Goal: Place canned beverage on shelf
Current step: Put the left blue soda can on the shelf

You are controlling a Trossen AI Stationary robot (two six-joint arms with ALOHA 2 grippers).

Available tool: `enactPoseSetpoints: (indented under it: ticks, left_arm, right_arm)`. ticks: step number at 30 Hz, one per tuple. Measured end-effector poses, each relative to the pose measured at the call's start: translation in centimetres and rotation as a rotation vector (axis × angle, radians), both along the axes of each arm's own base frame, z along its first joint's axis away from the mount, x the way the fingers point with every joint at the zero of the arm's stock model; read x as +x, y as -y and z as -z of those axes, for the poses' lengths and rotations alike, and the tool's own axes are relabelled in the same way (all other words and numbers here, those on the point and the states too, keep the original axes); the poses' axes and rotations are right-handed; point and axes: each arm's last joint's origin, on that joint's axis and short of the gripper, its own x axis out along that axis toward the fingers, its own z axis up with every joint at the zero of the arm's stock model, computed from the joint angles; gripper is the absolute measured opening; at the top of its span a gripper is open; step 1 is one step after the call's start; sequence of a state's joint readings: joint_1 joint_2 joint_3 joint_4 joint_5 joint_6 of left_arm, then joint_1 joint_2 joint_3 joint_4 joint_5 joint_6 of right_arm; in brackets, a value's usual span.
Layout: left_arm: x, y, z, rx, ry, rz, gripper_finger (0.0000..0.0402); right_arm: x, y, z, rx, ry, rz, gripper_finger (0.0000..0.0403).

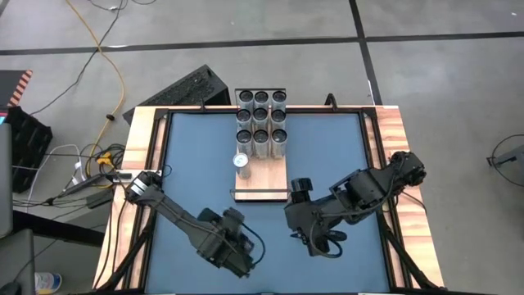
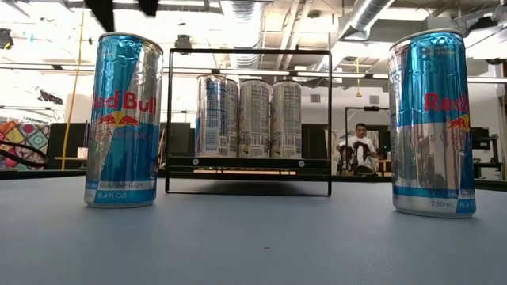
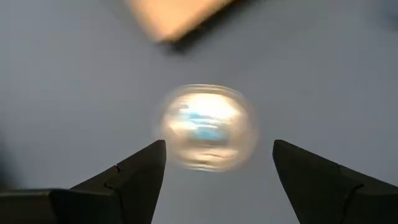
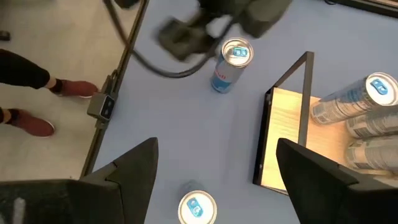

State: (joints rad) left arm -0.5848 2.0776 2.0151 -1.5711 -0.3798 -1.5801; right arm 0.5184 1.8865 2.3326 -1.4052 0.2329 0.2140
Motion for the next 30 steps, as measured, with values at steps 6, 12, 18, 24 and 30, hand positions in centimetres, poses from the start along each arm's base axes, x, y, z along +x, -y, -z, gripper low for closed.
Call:
enactPoseSetpoints:
  ticks: [6,12,18,24,30]
  left_arm:
    - [0.0,-0.7,-1.0,-0.038,0.061,-0.126,0.0281]
    - [0.1,-0.7,-0.5,-0.092,0.015,-0.156,0.0281]
    - [0.5,-1.5,-0.4,-0.062,0.053,-0.219,0.0281]
    - [1.0,-2.2,-0.4,-0.083,0.050,-0.254,0.0281]
    - [1.3,-1.7,-0.4,-0.124,0.103,-0.299,0.0273]
  right_arm:
    - [-0.1,-0.1,-0.1,0.008,-0.001,0.007,0.0311]
    - [-0.2,-0.1,-0.1,0.009,0.000,0.006,0.0311]
    - [-0.2,-0.1,-0.1,0.014,-0.001,0.013,0.0311]
    - [-0.2,-0.1,-0.1,0.017,-0.002,0.012,0.0311]
    - [-0.2,-0.1,-0.1,0.017,-0.002,0.012,0.0311]
